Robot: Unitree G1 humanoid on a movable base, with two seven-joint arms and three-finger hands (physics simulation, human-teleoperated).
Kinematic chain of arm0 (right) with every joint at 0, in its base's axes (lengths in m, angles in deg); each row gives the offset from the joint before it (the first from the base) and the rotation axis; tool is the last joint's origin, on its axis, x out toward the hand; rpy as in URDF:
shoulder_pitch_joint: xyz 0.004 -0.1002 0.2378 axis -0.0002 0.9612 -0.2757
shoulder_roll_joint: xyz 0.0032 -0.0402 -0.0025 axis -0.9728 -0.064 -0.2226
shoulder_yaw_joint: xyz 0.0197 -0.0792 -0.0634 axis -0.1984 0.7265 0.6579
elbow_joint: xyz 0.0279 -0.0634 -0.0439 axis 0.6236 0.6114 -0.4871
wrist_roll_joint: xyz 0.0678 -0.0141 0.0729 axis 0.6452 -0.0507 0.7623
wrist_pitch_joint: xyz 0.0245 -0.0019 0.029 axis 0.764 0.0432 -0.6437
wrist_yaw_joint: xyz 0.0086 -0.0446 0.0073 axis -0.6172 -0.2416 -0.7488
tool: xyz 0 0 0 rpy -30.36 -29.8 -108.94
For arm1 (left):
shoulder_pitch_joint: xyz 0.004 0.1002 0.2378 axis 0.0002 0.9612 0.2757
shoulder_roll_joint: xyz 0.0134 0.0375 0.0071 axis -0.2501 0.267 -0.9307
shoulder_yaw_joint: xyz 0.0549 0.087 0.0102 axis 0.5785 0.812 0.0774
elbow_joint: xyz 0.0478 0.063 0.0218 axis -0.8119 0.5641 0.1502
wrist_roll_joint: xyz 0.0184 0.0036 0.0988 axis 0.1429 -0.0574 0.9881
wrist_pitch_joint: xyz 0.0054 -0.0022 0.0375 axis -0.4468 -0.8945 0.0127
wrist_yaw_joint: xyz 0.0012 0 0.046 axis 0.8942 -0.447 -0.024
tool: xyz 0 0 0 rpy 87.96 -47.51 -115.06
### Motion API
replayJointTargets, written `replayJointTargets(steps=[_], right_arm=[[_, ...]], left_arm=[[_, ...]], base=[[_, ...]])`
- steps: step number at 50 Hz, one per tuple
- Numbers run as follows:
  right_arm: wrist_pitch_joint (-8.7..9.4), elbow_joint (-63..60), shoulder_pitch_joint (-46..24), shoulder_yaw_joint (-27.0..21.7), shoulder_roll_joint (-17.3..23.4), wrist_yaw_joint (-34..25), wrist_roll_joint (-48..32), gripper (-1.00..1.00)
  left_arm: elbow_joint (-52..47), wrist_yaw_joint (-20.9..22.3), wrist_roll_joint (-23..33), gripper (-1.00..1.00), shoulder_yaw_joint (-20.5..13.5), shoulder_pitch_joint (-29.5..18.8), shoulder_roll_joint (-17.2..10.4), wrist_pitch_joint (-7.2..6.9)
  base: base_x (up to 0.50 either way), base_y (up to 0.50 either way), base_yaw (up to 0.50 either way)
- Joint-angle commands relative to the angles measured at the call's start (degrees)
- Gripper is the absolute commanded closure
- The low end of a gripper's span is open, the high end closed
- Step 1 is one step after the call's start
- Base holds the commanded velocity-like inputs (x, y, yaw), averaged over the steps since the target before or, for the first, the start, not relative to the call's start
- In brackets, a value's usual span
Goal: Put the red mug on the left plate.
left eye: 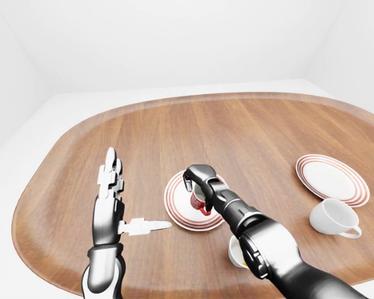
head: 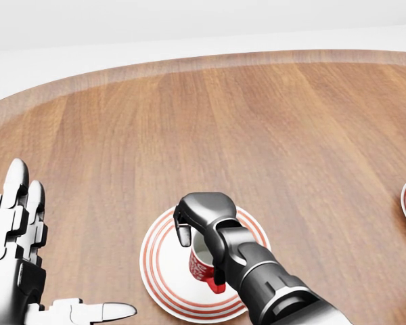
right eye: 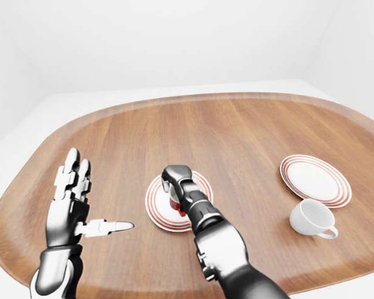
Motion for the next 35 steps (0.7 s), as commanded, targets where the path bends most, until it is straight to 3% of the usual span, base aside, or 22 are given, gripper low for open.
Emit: replayJointTargets(steps=[1, 35], right_arm=[[0.00, 0.43, 0.61, -0.56, -0.33, 0.75, -0.74, 1.00], [0.00, 0.65, 1.37, -0.80, -0.60, 4.67, -4.67, 1.00]], left_arm=[[0.13, 0.13, -0.25, -1.00, -0.33, -0.12, 0.11, 0.00], [0.58, 0.19, -0.68, -1.00, -0.47, -0.49, 0.14, 0.00]], base=[[0.00, 0.00, 0.00], [0.00, 0.00, 0.00]])
